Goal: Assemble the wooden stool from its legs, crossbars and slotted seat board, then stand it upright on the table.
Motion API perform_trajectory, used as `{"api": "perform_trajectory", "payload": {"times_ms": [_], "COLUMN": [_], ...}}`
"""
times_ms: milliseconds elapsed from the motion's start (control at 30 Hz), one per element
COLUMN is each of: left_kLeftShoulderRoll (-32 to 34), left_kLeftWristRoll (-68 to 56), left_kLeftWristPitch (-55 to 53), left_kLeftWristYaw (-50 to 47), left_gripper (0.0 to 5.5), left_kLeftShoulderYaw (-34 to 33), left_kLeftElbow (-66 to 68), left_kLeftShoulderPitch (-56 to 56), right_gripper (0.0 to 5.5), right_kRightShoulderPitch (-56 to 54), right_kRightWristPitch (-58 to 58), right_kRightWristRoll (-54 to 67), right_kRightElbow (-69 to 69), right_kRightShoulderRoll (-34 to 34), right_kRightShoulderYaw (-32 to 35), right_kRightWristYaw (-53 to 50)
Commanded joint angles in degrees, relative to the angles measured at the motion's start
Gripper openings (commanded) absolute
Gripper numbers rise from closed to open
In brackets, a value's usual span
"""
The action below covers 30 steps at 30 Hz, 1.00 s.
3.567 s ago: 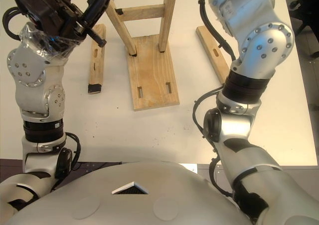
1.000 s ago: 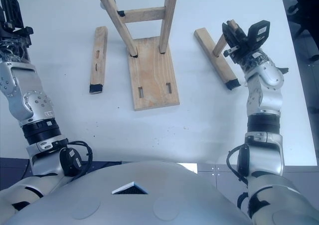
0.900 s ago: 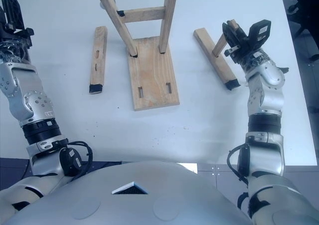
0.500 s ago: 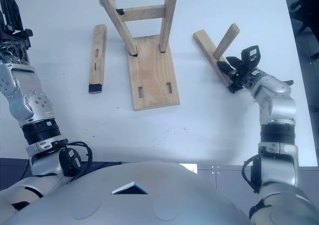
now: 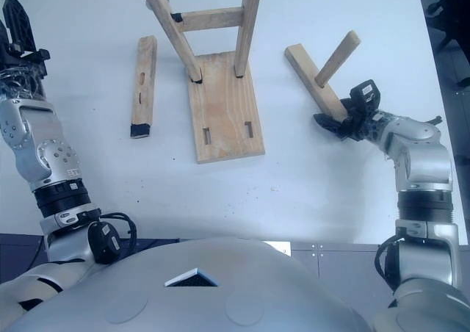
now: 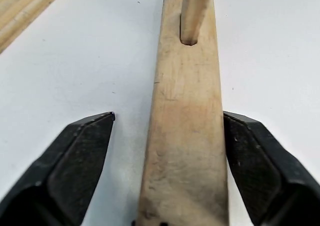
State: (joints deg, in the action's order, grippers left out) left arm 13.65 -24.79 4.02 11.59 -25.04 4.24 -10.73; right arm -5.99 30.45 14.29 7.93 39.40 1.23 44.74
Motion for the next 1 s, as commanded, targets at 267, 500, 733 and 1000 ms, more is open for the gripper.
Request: {"api": "perform_trajectory", "payload": {"times_ms": [267,500,733,1000], "left_kLeftShoulderRoll": [1.6,5.2,1.6,-4.0], "left_kLeftWristRoll": [-8.1,-24.2,-42.9,-56.4], "left_kLeftWristPitch": [-11.5,-32.5,-42.6,-48.1], "left_kLeftWristYaw": [5.7,9.8,9.5,4.3], "left_gripper": [2.37,2.55,3.50,3.86], "left_kLeftShoulderYaw": [5.2,13.4,17.0,20.6], "left_kLeftElbow": [-12.0,-30.1,-31.2,-25.3], "left_kLeftShoulderPitch": [1.2,2.8,0.3,-8.6], "right_gripper": [2.05,2.04,2.03,2.03], "right_kRightShoulderPitch": [-1.9,-11.5,-20.6,-20.5], "right_kRightWristPitch": [0.3,14.2,27.4,34.3], "right_kRightWristRoll": [-1.0,16.9,40.3,49.6], "right_kRightElbow": [2.5,0.3,-12.8,-19.4], "right_kRightShoulderRoll": [1.2,-4.6,-4.6,-5.6], "right_kRightShoulderYaw": [0.5,14.5,21.4,14.5], "right_kRightWristYaw": [0.9,-0.9,3.9,6.5]}}
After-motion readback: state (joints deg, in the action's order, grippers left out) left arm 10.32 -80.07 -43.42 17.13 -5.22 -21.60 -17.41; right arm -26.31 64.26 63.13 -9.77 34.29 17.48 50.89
